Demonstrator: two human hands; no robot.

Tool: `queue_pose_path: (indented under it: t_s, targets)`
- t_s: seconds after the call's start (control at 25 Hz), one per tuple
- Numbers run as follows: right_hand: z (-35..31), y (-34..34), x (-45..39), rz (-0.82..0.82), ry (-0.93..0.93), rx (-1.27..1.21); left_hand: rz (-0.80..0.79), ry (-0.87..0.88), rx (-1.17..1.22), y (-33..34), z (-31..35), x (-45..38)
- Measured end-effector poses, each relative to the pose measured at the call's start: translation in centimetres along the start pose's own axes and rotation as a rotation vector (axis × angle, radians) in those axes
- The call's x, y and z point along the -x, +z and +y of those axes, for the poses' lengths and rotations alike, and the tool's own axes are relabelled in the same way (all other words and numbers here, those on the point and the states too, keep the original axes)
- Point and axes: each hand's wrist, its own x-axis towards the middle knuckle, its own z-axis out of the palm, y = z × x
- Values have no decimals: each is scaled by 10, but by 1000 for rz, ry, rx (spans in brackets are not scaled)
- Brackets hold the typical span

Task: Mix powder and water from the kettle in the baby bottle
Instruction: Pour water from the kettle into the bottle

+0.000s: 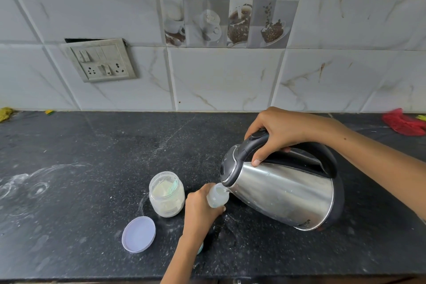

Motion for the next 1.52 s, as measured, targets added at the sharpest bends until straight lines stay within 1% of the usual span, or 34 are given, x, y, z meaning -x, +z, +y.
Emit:
queue_pose_path:
  t_s: [0.2, 0.36, 0.44, 0.6, 0.68, 0.8, 0.92, 1.08, 1.32, 1.52]
  targets:
    - [8, 8, 14, 60, -39, -42, 15, 1, 24, 2, -4, 1]
    - [23, 19, 32, 183, -49, -184, 27, -22, 73, 4, -10, 2]
    - [32, 26, 42, 296, -41, -258, 46, -36, 77, 3, -14, 4]
    - [51, 48, 60, 588, 23, -456, 54, -63, 91, 1, -14, 5]
    - [58, 62, 65, 713, 16, -540, 59, -67, 93, 1, -12, 6]
    - [62, 83, 67, 866, -3, -631, 69, -72, 73, 0, -10, 6]
    - [67, 104, 66, 987, -16, -665, 78, -86, 67, 1, -10, 6]
    - [75, 131, 60, 1092, -23, -688, 76, -99, 75, 2, -11, 7]
    - [89, 164, 52, 1205, -8, -723, 84, -100, 80, 3, -13, 6]
    - [82, 176, 44, 1233, 67, -726, 76, -102, 98, 4, -17, 6]
